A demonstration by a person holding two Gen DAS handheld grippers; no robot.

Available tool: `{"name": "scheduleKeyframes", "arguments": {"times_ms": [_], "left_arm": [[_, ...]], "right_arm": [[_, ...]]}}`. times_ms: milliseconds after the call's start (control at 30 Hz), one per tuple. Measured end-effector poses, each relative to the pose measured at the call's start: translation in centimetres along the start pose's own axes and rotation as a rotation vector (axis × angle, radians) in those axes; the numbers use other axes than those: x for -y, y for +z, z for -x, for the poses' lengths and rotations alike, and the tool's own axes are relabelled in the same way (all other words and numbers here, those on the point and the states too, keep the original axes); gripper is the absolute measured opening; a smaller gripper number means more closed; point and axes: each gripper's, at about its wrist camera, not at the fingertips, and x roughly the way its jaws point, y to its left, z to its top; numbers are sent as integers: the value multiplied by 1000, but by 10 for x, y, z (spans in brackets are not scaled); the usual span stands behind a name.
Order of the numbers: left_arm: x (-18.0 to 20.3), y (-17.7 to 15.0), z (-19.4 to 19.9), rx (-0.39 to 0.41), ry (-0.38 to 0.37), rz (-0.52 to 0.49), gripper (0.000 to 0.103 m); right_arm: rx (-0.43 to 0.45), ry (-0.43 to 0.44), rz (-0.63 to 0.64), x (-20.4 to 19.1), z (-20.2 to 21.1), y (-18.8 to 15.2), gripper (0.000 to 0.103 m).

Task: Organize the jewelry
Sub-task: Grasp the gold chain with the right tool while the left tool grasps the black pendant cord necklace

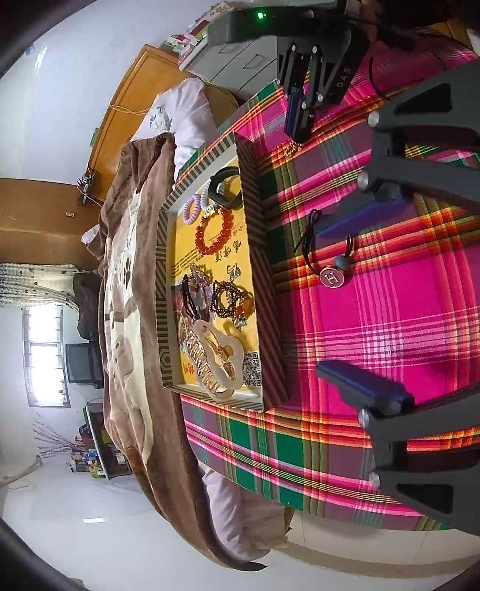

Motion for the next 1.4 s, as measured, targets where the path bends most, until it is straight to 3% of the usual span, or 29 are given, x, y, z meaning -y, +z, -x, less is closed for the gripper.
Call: {"name": "scheduleKeyframes", "arguments": {"times_ms": [567,867,933,967,1067,1167,1400], "left_arm": [[10,-3,-35,-81,-61,-8,77],[15,-5,-55,-120,-15,-20,77],[16,-7,-58,-124,5,-25,69],[17,-8,-58,-112,18,-33,57],[21,-9,-58,-106,27,-53,46],[26,-8,-57,-104,23,-82,17],[31,-8,-54,-99,10,-97,16]], "right_arm": [[103,23,-110,20,29,0,13],[129,27,-132,28,35,-2,13],[132,27,-140,31,36,-3,13],[134,27,-144,32,37,-3,13],[136,28,-147,34,37,-4,13],[123,29,-142,35,36,-5,13],[43,2,-85,35,24,-17,13]]}}
